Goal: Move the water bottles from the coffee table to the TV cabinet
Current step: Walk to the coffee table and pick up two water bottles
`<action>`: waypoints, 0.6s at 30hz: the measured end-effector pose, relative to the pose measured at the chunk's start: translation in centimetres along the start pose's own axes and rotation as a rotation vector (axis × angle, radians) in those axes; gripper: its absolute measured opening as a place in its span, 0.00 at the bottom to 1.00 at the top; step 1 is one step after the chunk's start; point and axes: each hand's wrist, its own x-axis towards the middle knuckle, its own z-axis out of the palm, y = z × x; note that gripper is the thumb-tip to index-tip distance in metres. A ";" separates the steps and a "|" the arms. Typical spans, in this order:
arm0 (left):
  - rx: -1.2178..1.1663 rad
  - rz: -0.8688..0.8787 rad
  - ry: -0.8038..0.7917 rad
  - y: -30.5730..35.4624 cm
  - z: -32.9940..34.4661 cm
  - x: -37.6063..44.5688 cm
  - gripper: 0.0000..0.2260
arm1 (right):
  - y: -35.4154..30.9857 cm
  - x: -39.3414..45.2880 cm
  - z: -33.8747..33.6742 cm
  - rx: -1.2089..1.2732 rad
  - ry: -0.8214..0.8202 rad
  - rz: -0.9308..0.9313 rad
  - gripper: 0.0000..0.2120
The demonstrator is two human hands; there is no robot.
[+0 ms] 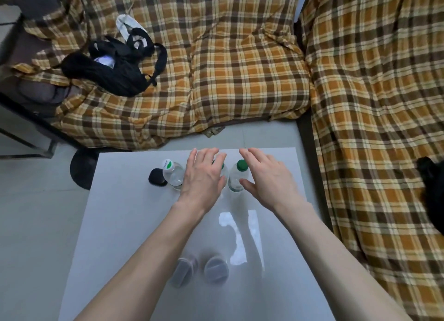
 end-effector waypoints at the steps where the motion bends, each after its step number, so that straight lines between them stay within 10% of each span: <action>1: 0.017 -0.001 -0.018 -0.1 0.5 0.3 0.23 | 0.1 0.3 0.8 0.009 -0.030 0.025 0.35; 18: -0.026 -0.013 -0.084 0.3 2.9 1.1 0.15 | 1.1 -2.5 5.5 0.064 -0.019 0.170 0.09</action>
